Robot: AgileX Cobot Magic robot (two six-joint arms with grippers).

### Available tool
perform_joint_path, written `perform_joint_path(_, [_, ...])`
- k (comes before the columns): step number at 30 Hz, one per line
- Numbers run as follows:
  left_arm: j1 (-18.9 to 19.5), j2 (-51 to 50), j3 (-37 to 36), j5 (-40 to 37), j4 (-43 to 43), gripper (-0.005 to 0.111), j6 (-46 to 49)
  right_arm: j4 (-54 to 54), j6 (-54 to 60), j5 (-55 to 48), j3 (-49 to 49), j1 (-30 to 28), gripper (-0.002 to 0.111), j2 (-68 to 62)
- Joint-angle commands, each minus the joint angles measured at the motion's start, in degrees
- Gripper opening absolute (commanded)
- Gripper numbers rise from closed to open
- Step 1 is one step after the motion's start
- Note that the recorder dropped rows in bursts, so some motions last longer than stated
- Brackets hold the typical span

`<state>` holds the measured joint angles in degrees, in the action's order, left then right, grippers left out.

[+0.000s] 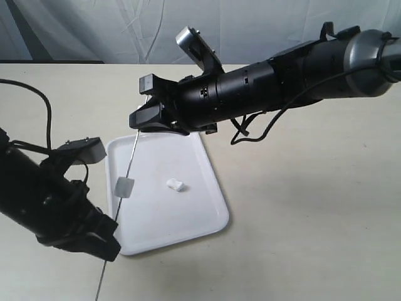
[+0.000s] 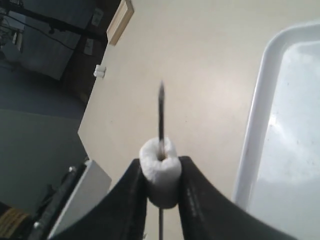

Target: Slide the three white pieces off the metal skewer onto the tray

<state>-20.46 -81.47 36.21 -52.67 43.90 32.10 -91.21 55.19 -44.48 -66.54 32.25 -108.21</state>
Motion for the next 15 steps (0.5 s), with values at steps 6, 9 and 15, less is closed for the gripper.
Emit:
perform_joint_path(6, [0.3,-0.1,-3.5,-0.2,-6.2,0.000,-6.5,0.7,0.7,4.5,-1.2,-0.2,0.021,3.1])
perform_joint_path(9, [0.3,-0.1,-4.7,-1.7,-7.4,0.000,-6.6,0.7,0.7,6.9,-1.2,-0.2,0.021,4.0])
perform_joint_path(15, [0.3,0.0,-5.3,-1.2,-7.4,0.000,-6.6,1.7,0.4,7.8,-1.2,-0.2,0.021,5.1])
